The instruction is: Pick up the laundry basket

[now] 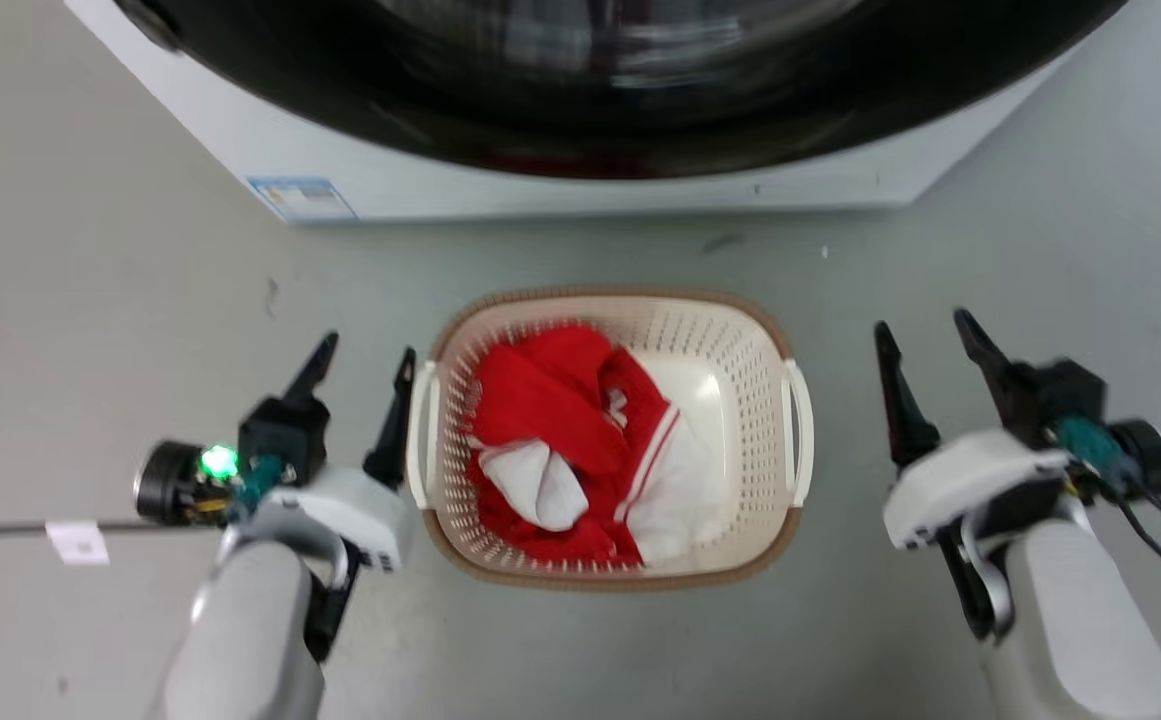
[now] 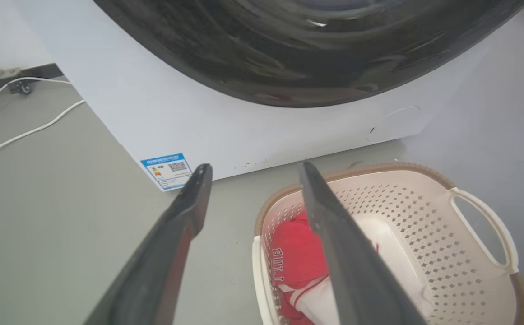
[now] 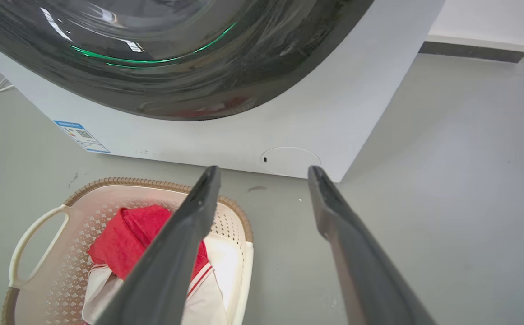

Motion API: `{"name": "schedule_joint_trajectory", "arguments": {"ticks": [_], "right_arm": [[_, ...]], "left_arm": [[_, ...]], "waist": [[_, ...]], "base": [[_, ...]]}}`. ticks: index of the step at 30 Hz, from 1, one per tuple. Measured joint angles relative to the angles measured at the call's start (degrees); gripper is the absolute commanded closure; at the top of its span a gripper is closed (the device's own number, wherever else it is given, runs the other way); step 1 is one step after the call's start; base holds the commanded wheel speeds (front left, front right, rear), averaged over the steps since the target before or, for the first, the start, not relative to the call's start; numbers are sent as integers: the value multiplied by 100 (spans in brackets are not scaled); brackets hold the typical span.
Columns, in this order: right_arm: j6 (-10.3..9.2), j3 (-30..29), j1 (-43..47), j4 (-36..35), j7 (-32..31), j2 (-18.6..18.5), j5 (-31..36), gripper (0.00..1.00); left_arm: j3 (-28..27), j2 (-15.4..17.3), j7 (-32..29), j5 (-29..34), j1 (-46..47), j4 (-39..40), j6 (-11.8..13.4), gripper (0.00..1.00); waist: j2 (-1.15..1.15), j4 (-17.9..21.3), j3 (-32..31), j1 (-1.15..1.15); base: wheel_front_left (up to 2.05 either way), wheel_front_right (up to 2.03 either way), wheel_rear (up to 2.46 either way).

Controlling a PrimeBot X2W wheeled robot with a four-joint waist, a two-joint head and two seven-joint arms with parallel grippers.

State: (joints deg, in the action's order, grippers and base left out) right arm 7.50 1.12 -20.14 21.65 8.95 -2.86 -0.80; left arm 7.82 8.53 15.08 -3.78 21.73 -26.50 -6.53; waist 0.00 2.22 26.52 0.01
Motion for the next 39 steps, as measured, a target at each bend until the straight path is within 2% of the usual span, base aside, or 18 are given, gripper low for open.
{"name": "schedule_joint_trajectory", "arguments": {"ticks": [3,10,19,28,39], "right_arm": [[2,177,-437,445,-108,3,131,0],[2,450,-1307,1616,-453,0,-191,0],[1,933,-2173,2926,-950,-2,-655,0],[1,1384,-2879,3766,-1394,-1,-1067,0],[1,1735,-3434,4390,-1664,-1,-1256,0]], "left_arm": [[30,125,1,-43,466,-536,-16,0],[461,337,-131,-127,1470,-1954,-80,0],[1479,486,-480,-724,2335,-3181,-87,0],[2449,631,-987,-1413,2911,-3578,-87,0],[3564,942,-1645,-2254,3359,-3479,-98,0]], "waist": [[0,54,360,0],[0,169,1069,0],[0,242,1635,0],[0,199,1935,0],[0,154,2248,-1]], "base": [[0,0,0],[0,0,0],[0,0,0],[0,0,0],[0,0,0]]}}
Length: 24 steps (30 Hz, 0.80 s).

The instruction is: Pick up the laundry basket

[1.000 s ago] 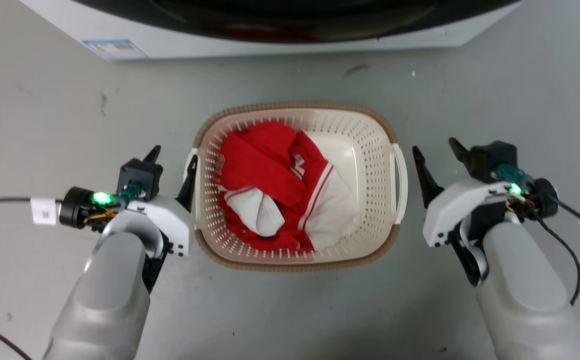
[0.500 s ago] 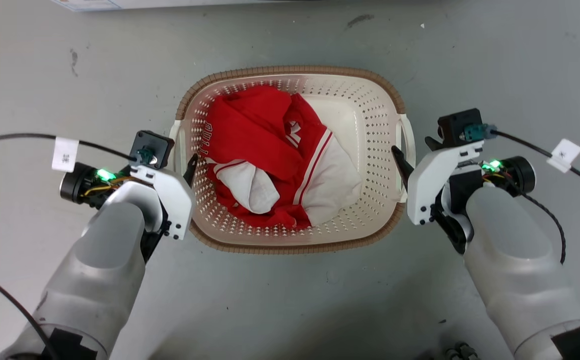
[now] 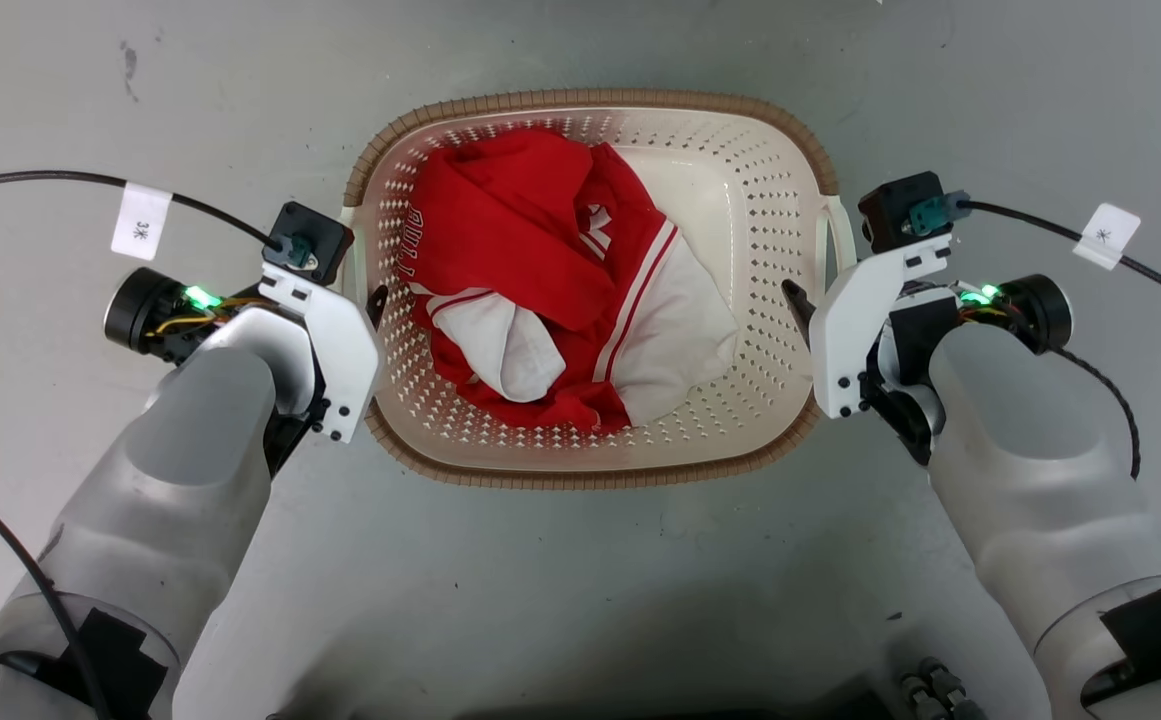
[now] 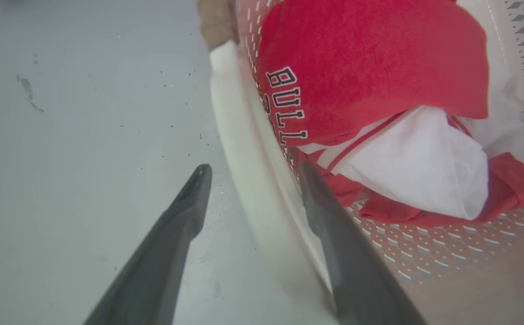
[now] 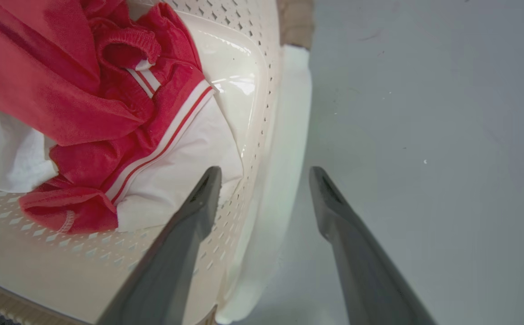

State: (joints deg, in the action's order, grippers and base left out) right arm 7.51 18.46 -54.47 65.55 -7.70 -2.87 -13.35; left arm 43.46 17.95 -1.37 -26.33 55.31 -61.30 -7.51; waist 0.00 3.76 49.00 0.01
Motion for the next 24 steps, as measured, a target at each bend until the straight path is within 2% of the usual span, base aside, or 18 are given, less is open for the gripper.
{"name": "schedule_joint_trajectory", "arguments": {"ticks": [22,23,24], "right_arm": [[0,391,-311,378,199,0,-492,0],[0,399,-317,394,214,0,-492,27],[0,400,-328,421,222,0,-492,27]], "left_arm": [[1136,85,298,-844,394,-97,1,0],[1188,81,299,-887,401,-91,1,56],[1235,80,301,-926,407,-85,1,56]], "waist": [[0,-77,173,0],[0,-82,178,-1],[0,-88,185,0]], "base": [[0,0,0],[0,0,0],[0,0,0]]}}
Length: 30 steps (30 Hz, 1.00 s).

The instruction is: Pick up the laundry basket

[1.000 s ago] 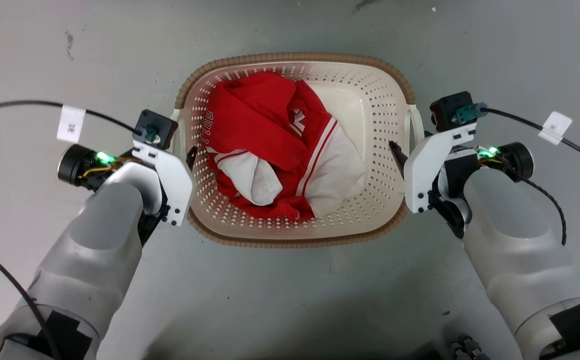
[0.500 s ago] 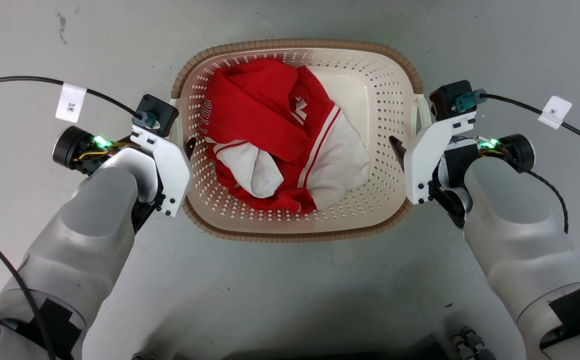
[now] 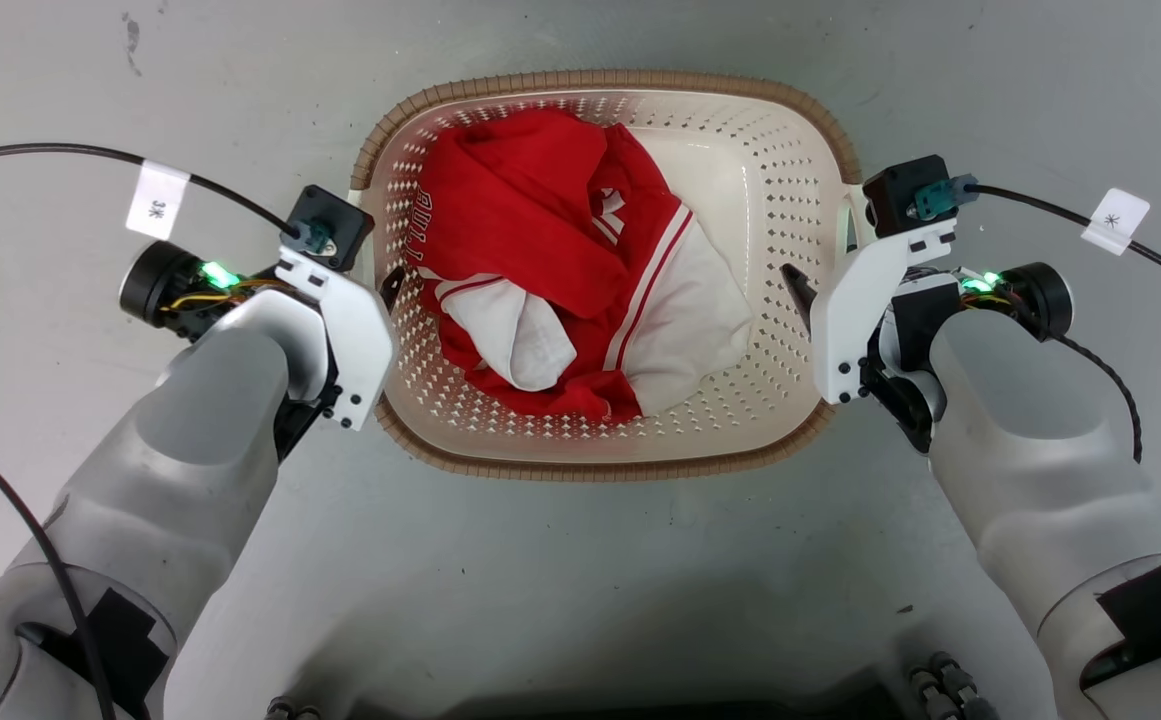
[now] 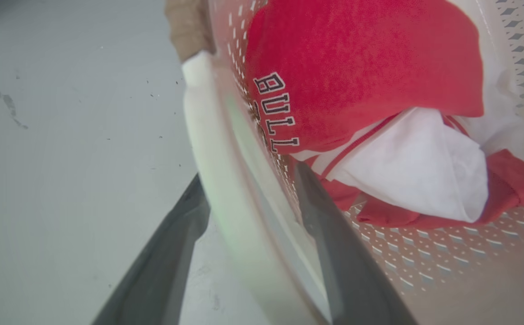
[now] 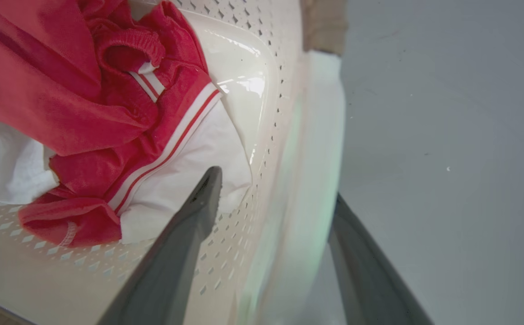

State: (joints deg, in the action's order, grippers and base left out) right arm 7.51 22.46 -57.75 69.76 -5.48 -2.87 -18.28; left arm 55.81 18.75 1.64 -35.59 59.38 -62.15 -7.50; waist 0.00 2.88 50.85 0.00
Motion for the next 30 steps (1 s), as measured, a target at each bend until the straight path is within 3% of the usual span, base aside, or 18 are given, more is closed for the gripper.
{"name": "schedule_joint_trajectory", "arguments": {"ticks": [1,9,16,30], "right_arm": [[0,12,-14,23,15,0,5,98],[-2,24,-68,159,51,21,29,100],[-2,-19,42,299,-113,22,147,100],[-1,204,454,372,-1594,25,259,100]], "left_arm": [[65,0,7,-29,9,20,0,100],[432,3,41,-359,85,81,8,100],[961,35,-111,-764,-41,192,16,100],[1661,223,-1370,-1673,-573,902,19,100]], "waist": [[0,-6,7,0],[0,-33,-27,0],[0,-14,-512,0],[0,-4,-2060,-1]], "base": [[0,0,0],[0,0,0],[0,0,0],[0,0,0]]}}
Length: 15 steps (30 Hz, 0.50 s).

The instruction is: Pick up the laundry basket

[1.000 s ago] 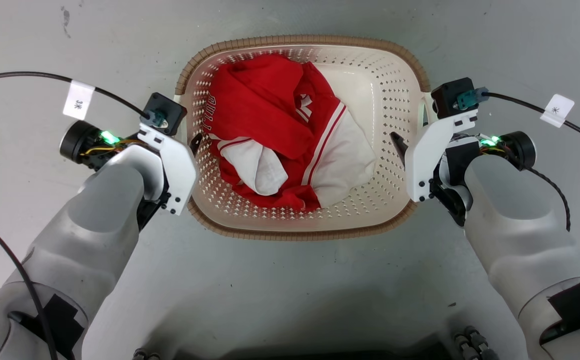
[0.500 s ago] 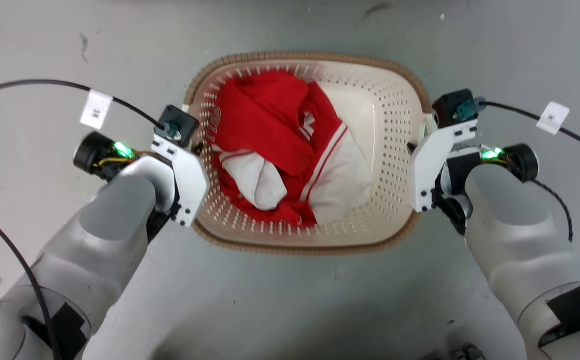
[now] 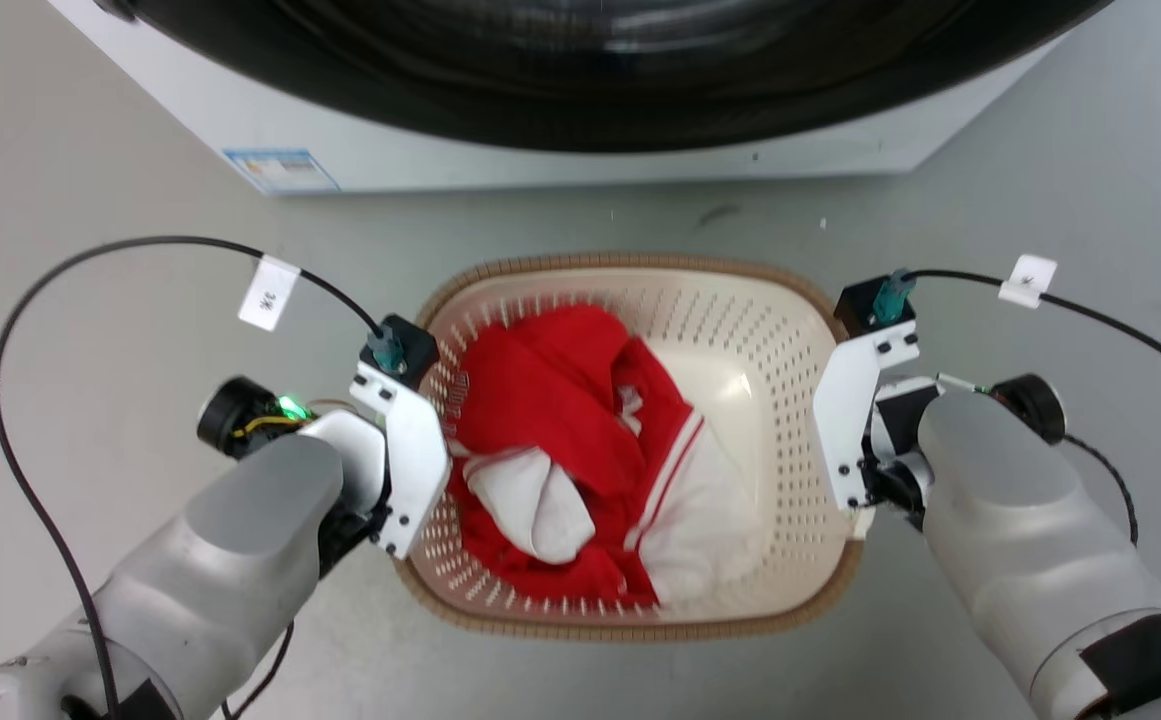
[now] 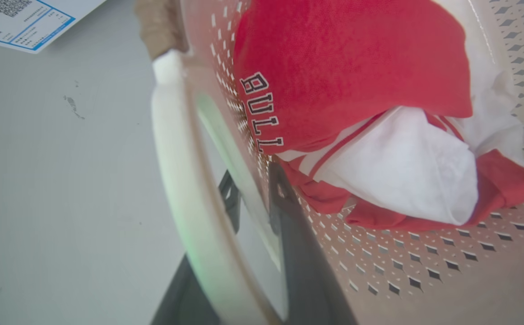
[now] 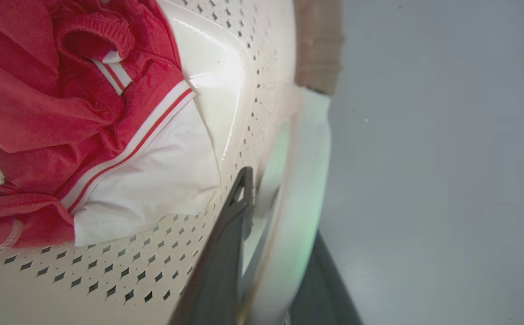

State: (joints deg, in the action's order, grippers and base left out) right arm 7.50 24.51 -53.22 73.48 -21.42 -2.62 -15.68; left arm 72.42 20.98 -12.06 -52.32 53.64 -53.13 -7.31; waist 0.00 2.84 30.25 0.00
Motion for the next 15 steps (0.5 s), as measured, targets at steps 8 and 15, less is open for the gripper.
{"name": "schedule_joint_trajectory", "arguments": {"ticks": [8,15], "right_arm": [[0,333,325,-121,-911,-2,-283,100],[4,528,666,-170,-1290,0,-504,100]], "left_arm": [[63,216,-979,-398,-426,626,23,100],[59,345,-1581,-570,-853,983,30,100]], "waist": [[0,-35,-1070,-1],[0,-85,-1959,-2]], "base": [[0,0,0],[0,0,0]]}}
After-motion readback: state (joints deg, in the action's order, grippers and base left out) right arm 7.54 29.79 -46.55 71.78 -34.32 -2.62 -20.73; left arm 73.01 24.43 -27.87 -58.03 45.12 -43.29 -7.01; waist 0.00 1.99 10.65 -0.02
